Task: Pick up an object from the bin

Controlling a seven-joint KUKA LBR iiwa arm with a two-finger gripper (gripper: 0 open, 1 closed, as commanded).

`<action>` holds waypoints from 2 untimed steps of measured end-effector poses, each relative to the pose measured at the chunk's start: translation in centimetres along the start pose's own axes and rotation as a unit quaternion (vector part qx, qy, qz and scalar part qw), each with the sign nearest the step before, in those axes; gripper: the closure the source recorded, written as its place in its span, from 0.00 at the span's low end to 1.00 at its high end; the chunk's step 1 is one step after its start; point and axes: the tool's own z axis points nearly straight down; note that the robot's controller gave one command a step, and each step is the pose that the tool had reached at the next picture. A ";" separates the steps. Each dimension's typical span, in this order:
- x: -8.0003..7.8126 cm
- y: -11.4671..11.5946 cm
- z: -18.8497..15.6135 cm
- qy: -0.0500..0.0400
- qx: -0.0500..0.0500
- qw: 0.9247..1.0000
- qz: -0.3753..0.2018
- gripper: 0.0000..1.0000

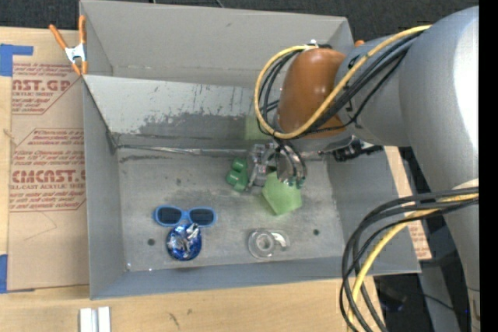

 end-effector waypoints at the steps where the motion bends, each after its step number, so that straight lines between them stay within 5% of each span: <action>1: 2.0 0.2 -12.4 0.005 -0.001 0.971 -0.238 1.00; 2: 2.0 0.3 -12.3 0.007 -0.001 0.971 -0.237 0.00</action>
Offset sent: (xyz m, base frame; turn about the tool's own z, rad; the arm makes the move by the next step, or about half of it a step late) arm -0.0228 0.0038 0.1224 -0.4796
